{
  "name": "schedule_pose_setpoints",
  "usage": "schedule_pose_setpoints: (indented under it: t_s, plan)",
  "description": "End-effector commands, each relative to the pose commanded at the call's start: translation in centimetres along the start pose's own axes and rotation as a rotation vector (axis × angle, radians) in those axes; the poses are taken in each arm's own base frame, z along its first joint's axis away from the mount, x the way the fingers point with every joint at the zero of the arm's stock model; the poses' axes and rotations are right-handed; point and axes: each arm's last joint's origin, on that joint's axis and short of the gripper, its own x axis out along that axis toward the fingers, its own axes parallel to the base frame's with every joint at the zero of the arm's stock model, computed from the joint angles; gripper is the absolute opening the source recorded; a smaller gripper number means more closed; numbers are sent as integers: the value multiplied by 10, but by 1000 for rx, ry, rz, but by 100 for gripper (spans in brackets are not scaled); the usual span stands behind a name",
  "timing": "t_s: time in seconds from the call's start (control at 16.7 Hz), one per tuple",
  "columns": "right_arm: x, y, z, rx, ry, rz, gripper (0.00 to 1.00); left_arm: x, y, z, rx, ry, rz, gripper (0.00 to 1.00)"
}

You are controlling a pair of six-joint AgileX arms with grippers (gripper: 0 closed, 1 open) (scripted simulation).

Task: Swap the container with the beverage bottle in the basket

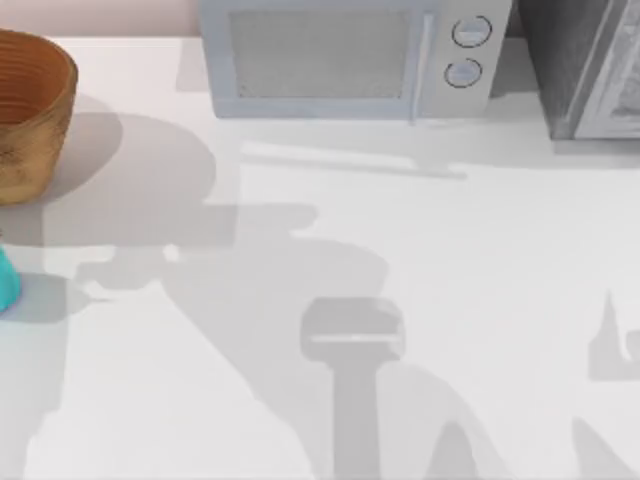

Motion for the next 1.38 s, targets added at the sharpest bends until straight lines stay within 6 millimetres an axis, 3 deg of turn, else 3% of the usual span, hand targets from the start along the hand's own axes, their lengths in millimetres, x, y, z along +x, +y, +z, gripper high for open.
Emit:
schedule_pose_setpoints:
  t_s: [0.24, 0.36, 0.48, 0.72, 0.9, 1.14, 1.38]
  plan:
    - [0, 0, 0, 0, 0, 0, 100, -77, -35, -67, 37, -284, 51, 0]
    - [0, 0, 0, 0, 0, 0, 100, -99, -47, -110, 48, -426, 64, 0]
    - [0, 0, 0, 0, 0, 0, 100, -107, -55, -154, 54, -559, 70, 0]
    - [0, 0, 0, 0, 0, 0, 100, -91, -61, -226, 55, -775, 62, 0]
    - [0, 0, 0, 0, 0, 0, 100, -68, -62, -259, 53, -882, 49, 0]
    - [0, 0, 0, 0, 0, 0, 100, -47, -62, -277, 52, -940, 37, 0]
    - [0, 0, 0, 0, 0, 0, 100, -46, -62, -278, 52, -943, 36, 0]
